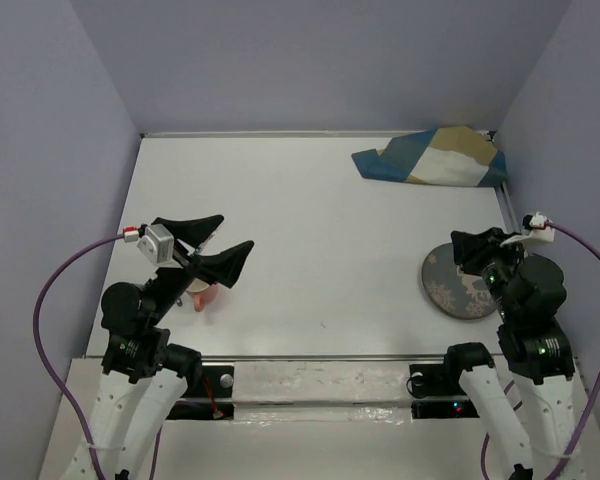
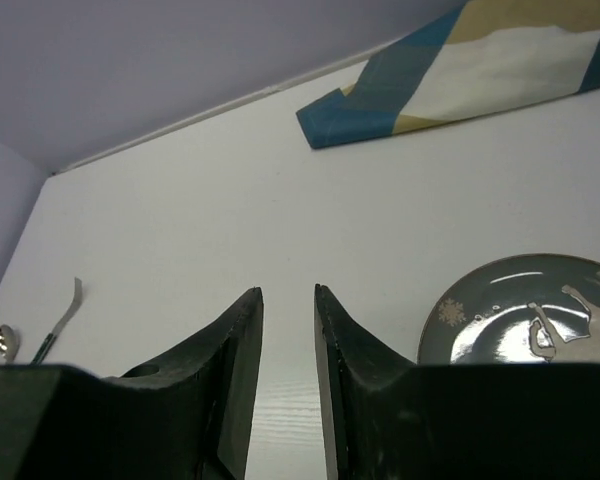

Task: Set the dinner table for one person

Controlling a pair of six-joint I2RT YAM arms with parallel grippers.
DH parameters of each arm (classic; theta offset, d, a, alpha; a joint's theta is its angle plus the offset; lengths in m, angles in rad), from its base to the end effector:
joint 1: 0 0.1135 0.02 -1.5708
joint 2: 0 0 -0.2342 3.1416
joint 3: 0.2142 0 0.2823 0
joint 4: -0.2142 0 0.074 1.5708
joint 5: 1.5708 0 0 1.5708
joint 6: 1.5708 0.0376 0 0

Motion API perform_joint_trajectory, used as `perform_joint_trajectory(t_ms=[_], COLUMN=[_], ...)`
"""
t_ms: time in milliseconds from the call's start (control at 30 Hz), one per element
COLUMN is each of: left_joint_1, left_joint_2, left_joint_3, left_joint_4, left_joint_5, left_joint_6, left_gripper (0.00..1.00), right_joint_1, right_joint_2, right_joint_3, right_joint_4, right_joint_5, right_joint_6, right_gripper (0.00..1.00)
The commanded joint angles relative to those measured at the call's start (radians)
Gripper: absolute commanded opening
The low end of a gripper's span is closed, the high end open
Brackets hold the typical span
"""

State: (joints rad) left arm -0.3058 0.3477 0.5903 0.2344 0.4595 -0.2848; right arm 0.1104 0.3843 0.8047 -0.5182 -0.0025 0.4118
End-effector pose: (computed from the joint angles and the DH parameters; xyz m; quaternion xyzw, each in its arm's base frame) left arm 0.1369 -0.0607 0.3673 0.1998 0.5043 -0.3553 0.7612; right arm 0.1404 0.0157 0.3578 0.1104 0.7326 0.1743 0.6487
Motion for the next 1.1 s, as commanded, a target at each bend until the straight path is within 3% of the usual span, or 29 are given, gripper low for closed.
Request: perform_joint_trajectory(t_ms=[0, 133, 233, 500, 733, 1067], left_joint_1=[0.008, 0.008, 0.004, -0.016, -0.026, -0.041], left_joint_2=[0.002, 0.000, 0.007, 0.005, 0.007, 0.002], left_joint_3=[0.028, 0.023, 0.003, 0.003, 0.005, 0.013], left_joint_4=[0.069, 0.078, 0.137, 0.132, 0.128, 0.097], left_joint_5=[0.056, 0.077, 0.148, 0.137, 0.120, 0.077], left_joint_6=[-0.001, -0.005, -0.028, -0.031, -0.034, -0.024], left_gripper=[0.99, 0.99, 0.99, 0.99, 0.99, 0.99], right_joint_1=[-0.006, -0.006, -0.006, -0.006, -0.006, -0.034], right_joint_2=[0.059, 0.198, 0.321, 0.695, 1.053, 1.544], right_joint_3=[0.007, -0.053, -0.099, -0.082, 0.069, 0.487], right_joint_4=[0.018, 0.104, 0.263, 0.547, 0.682, 0.655], right_joint_5=[0.134, 0.197, 0.226, 0.374, 0.472, 0.314], right_joint_6=[0.007, 0.042, 0.099, 0.186, 0.188, 0.202], right_gripper=[0.34, 0.38, 0.42, 0.58, 0.60, 0.60])
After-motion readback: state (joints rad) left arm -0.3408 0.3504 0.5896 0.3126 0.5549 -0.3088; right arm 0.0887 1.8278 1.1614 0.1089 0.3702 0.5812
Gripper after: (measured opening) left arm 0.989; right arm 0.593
